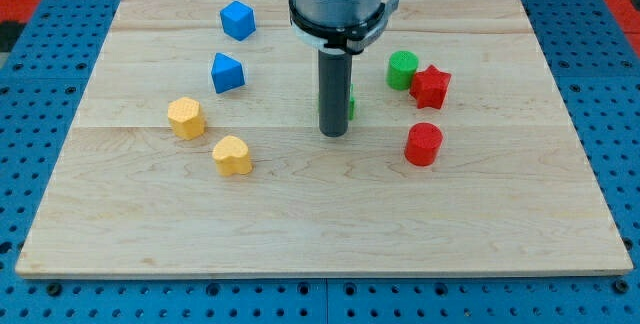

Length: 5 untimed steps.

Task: Push the green star towards top center

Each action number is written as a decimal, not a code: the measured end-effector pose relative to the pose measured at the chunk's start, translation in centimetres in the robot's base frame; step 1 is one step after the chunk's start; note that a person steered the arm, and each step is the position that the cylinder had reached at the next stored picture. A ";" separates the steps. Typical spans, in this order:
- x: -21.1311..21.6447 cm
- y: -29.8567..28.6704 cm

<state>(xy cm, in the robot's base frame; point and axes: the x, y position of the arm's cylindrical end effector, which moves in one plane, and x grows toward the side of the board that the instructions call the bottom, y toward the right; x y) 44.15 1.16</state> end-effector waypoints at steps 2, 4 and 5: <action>-3.0 0.0; -7.2 -0.5; -9.4 -0.9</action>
<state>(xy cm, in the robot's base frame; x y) 34.73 0.27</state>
